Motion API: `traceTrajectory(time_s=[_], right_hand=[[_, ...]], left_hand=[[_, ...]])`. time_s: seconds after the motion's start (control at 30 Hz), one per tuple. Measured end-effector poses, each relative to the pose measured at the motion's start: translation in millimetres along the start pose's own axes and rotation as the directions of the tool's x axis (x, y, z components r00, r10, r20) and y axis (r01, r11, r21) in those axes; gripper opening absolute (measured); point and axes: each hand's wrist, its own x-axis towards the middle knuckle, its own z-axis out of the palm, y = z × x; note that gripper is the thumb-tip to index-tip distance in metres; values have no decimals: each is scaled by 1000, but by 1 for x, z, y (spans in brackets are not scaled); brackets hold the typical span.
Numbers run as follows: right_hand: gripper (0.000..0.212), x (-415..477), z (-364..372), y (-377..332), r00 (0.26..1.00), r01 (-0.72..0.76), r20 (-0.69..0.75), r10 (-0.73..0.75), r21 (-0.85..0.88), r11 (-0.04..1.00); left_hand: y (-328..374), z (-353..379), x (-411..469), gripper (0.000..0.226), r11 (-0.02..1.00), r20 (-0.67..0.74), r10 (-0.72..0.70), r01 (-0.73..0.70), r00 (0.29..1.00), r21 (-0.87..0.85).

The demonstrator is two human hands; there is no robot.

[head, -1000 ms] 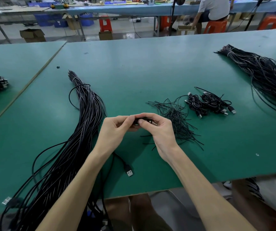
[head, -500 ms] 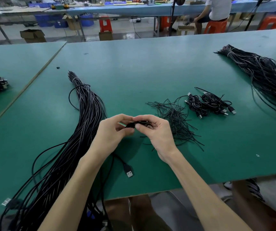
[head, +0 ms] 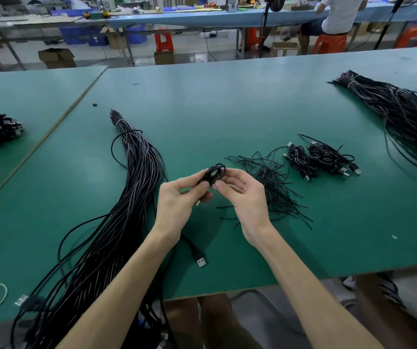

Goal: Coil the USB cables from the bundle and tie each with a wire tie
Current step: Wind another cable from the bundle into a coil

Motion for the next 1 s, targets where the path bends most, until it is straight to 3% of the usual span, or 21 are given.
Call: traceTrajectory(time_s=[0.17, 0.47, 0.57, 0.87, 1.0], right_hand=[[26, 0, 1, 0, 1000, -4, 13, 5, -31, 1000], [10, -1, 3, 4, 999, -32, 28, 37, -181, 983], [2, -1, 3, 4, 999, -39, -2, 40, -221, 975], [8, -6, 4, -3, 999, -32, -32, 26, -177, 984], [6, -7, 6, -5, 1000, 23, 6, -23, -206, 978]], left_hand=[[-1, -2, 1, 27, 973, 47, -88, 96, 995, -210], [-3, -1, 3, 27, 961, 44, -129, 135, 991, -240], [-2, 0, 1, 26, 975, 17, -87, 89, 996, -203], [-5, 2, 2, 26, 999, -84, 22, -24, 996, -23], [-6, 3, 1, 29, 982, -110, 121, -102, 987, 162]])
